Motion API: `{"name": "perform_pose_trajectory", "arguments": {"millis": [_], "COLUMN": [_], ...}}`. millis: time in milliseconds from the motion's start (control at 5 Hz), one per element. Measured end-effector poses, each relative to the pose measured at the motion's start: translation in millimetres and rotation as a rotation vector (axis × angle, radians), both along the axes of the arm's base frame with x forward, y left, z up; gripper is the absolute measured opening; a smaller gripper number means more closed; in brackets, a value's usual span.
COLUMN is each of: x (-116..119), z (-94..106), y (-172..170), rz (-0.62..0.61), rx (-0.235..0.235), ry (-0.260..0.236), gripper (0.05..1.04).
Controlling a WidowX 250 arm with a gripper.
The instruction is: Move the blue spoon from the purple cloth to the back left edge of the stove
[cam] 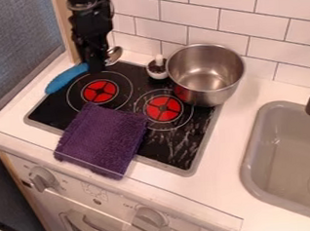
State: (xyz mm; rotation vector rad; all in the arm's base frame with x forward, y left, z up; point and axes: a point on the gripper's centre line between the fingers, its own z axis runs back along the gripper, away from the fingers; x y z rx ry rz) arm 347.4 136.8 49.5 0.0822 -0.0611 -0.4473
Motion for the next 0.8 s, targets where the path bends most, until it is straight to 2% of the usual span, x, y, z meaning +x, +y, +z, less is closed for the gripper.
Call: {"name": "perform_pose_trajectory", "arguments": {"millis": [400,600,800], "x": [24,26,25], "z": [-35.7,-38.5,-38.5], "y": [20,21,20], "rz": [0.021,0.026,0.049], "rx": [-0.009,-0.012,-0.016], "ry": [0.051,0.058,0.066], "gripper": [0.312,0.37,0.696]}}
